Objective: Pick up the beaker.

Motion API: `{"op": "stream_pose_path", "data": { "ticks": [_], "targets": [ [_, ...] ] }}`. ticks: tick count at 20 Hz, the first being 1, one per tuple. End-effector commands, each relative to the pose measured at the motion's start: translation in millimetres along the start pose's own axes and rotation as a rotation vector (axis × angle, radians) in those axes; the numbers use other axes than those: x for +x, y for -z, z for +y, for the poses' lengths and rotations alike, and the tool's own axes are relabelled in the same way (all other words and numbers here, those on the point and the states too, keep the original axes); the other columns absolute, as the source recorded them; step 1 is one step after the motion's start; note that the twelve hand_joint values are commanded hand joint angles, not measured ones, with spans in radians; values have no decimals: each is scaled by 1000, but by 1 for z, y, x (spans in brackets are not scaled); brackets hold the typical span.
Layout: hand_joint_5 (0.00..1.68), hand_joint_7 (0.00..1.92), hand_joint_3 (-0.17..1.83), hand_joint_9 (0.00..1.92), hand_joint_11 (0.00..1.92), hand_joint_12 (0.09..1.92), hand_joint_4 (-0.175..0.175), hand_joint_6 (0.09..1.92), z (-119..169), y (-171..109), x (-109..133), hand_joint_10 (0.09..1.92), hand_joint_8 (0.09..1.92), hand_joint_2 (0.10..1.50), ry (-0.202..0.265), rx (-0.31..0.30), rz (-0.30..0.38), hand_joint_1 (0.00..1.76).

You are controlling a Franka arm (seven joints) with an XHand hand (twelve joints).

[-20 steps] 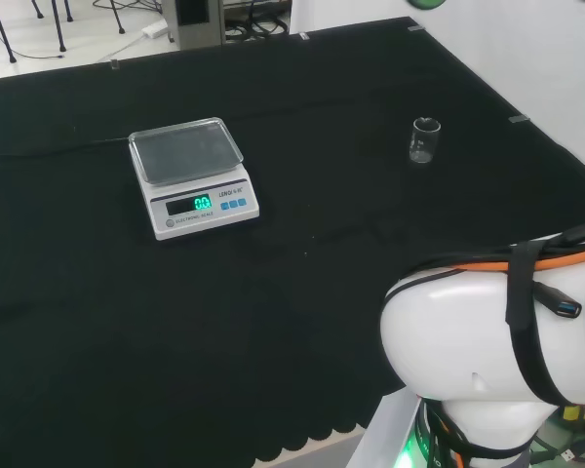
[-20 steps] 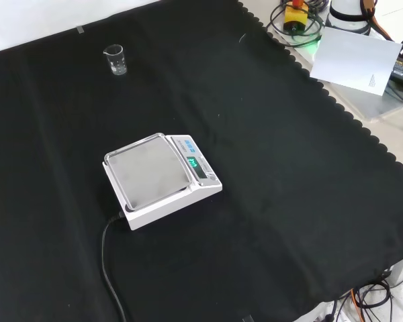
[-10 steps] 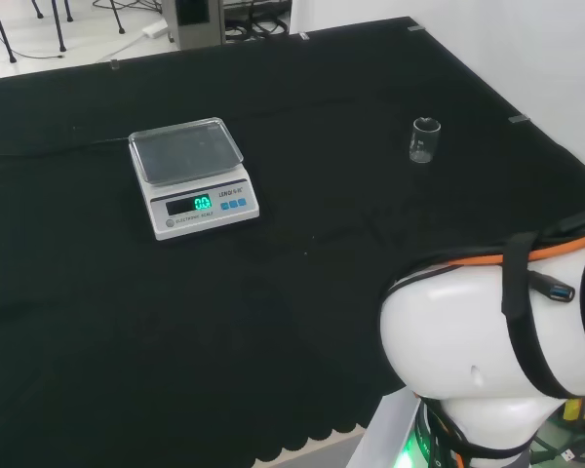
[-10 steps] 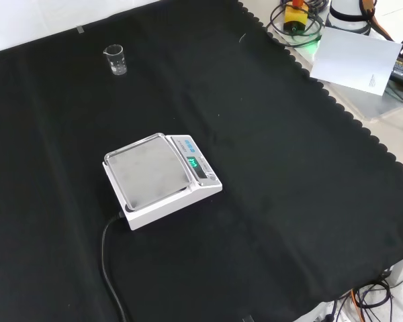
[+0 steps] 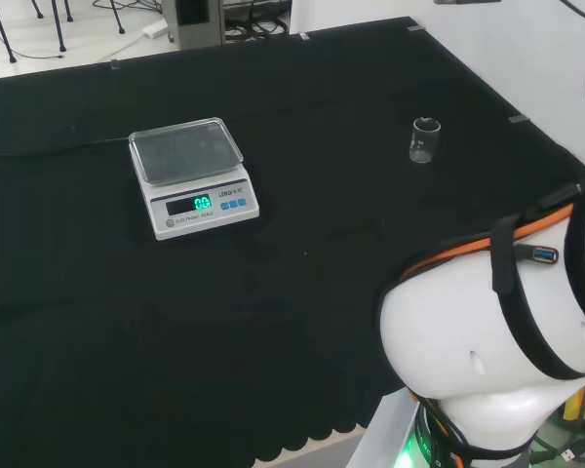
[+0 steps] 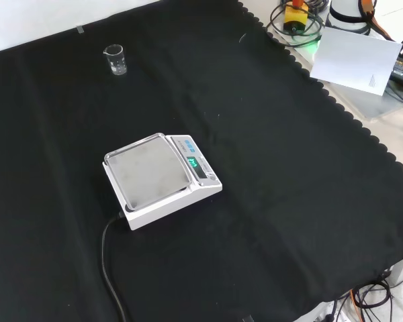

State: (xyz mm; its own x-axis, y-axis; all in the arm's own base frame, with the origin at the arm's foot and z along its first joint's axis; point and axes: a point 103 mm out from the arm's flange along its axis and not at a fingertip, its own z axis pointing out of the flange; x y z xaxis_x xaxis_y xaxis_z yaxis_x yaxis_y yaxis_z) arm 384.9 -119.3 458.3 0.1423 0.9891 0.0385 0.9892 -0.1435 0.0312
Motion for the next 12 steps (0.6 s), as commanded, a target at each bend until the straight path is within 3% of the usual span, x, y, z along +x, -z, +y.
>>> {"op": "stream_pose_path", "data": {
  "ticks": [1, 12],
  "targets": [
    [600, 681, -175, 850, 457, 1358, -83, 810, 28, -40, -23, 742, 771, 1173, -29, 55, 71, 773],
    [607, 688, -175, 854, 462, 1356, -87, 830, 56, -101, -49, 744, 772, 1175, -81, 169, 153, 785]
  ]
}}
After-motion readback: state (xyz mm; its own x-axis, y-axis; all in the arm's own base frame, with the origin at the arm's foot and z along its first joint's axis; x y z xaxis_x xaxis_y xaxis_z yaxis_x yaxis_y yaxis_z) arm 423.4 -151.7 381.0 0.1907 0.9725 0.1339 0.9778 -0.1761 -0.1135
